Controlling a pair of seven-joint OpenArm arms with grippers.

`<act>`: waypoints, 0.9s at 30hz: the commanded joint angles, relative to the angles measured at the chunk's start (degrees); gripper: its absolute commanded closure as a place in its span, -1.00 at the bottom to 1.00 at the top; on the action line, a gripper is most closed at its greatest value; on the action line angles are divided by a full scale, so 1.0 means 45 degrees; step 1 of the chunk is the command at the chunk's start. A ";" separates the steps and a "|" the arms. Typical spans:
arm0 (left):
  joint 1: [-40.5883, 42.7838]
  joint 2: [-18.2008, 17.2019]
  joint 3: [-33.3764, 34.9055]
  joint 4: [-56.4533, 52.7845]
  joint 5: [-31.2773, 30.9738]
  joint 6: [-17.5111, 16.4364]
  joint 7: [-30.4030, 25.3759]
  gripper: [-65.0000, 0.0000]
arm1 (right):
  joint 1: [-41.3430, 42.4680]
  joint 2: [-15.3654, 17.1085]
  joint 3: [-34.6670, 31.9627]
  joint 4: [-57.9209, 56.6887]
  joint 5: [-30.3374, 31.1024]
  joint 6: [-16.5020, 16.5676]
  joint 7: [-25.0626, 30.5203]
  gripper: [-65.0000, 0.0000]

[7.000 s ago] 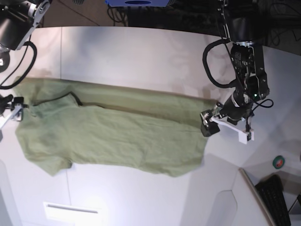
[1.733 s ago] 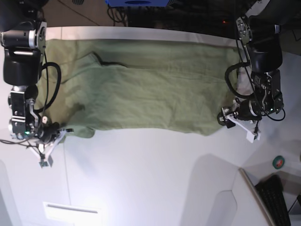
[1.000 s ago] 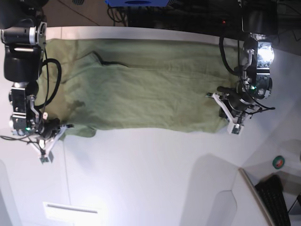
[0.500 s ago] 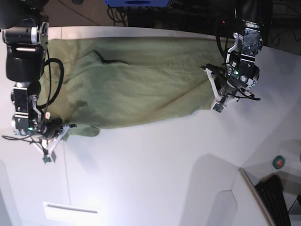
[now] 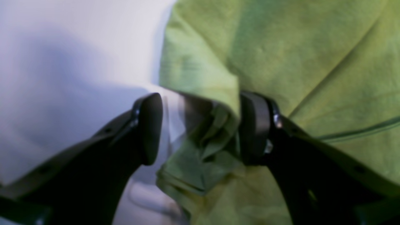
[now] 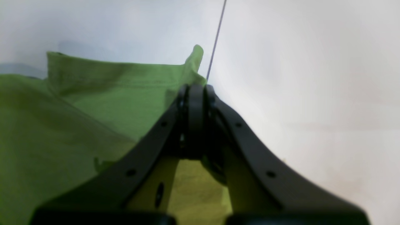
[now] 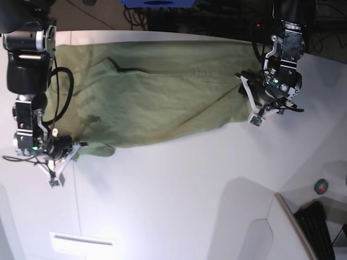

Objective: Layout the t-shirt on the table in an organized manner, then fold the t-shirt properly

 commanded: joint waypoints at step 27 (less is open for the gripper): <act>-0.2928 -0.2493 -0.5206 -0.2729 -1.0122 0.0065 0.2957 -0.19 | 0.0445 0.0146 0.0022 0.0216 0.0059 -0.0013 0.0176 1.00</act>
